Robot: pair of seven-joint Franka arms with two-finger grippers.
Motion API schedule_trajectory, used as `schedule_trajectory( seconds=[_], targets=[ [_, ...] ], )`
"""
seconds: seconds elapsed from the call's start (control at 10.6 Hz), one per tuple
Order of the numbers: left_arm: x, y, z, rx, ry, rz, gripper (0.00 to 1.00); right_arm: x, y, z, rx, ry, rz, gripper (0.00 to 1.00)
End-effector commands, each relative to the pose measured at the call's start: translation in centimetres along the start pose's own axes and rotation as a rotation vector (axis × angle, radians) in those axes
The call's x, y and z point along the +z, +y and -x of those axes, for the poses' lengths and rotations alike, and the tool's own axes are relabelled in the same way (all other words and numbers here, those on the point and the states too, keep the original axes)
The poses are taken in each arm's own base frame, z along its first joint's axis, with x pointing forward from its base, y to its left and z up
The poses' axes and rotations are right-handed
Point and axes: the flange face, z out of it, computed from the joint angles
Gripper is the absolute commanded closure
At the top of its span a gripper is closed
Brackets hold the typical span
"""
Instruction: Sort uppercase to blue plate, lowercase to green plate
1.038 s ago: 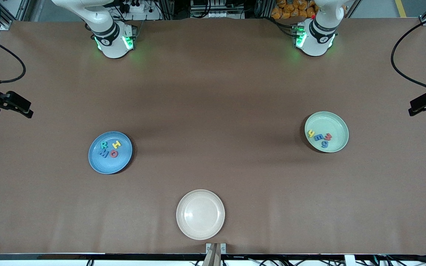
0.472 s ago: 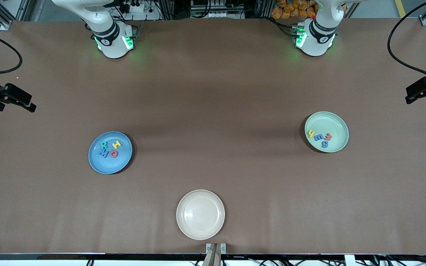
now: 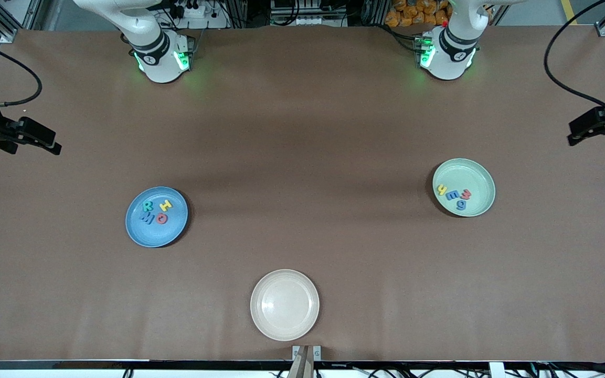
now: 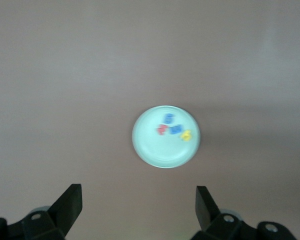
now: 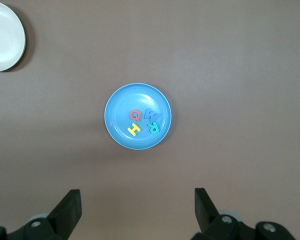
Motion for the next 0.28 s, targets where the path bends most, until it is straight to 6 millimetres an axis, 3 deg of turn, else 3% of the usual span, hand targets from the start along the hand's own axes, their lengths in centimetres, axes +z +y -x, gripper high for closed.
schedule_trajectory(
  seconds=[0.0,0.19],
  targets=[
    [0.12,1.54,0.23,-0.005,-0.012,0.054,0.0,-0.6,-0.03,1.3,-0.014,0.009,-0.015,0.0],
    [0.36,1.7,0.14,-0.004,-0.016,0.05,0.0,-0.96,0.48,1.11,-0.007,0.017,-0.018,0.0]
  ],
)
